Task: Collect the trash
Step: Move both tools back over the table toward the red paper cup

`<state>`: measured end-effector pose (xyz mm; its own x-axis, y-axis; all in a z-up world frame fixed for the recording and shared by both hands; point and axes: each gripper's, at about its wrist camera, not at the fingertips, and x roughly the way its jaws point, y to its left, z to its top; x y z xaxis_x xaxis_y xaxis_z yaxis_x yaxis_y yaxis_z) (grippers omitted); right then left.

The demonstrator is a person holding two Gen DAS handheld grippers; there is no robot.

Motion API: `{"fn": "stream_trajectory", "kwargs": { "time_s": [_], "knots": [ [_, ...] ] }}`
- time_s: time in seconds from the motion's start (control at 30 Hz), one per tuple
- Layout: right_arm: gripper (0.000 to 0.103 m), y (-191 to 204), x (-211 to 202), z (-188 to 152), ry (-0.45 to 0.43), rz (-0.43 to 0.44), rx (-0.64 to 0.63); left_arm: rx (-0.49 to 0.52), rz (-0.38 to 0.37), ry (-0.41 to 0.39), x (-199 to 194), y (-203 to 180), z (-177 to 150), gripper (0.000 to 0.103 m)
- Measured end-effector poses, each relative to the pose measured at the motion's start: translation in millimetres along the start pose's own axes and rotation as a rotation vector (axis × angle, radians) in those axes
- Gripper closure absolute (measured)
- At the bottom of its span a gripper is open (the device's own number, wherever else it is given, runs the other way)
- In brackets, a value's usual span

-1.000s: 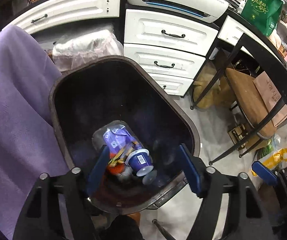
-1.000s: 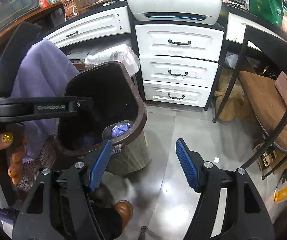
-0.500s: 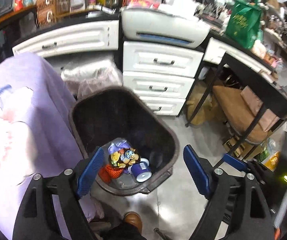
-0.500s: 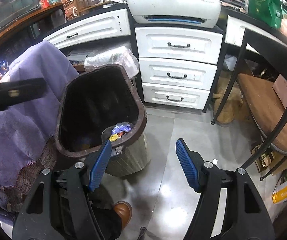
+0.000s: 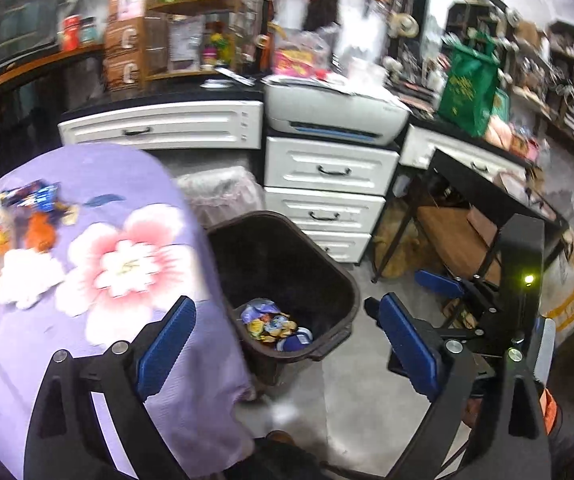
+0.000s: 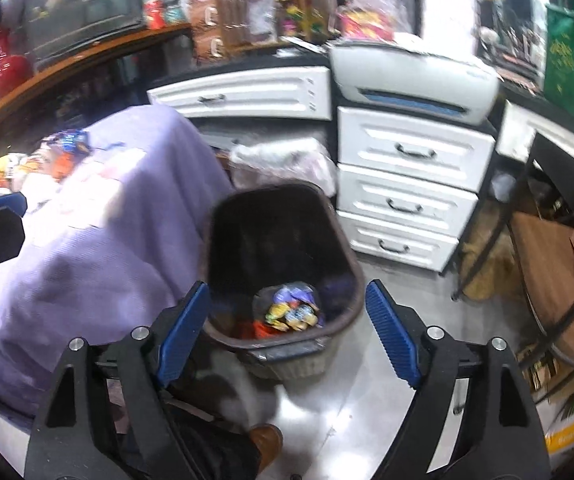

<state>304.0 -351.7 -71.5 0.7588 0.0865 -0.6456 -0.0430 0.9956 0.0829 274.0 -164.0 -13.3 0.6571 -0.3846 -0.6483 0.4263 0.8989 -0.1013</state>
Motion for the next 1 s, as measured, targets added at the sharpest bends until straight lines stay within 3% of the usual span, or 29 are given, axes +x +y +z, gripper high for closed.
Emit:
{"fn": "stream_trajectory", "kwargs": {
  "time_s": [0.37, 0.6, 0.77, 1.0],
  "knots": [
    [0.021, 97, -12, 37, 0.002, 0.226, -0.131, -0.085, 0.178, -0.048, -64, 86, -20, 0.007],
    [0.021, 174, -18, 54, 0.004, 0.350, -0.253, -0.257, 0.311, -0.062, -108, 167, -45, 0.006],
    [0.021, 240, -22, 71, -0.002, 0.442, -0.377, -0.318, 0.402, -0.067, -137, 213, -60, 0.006],
    [0.021, 327, -17, 82, 0.020, 0.536, -0.528, -0.436, 0.478, -0.116, -181, 280, -73, 0.006]
  ]
}}
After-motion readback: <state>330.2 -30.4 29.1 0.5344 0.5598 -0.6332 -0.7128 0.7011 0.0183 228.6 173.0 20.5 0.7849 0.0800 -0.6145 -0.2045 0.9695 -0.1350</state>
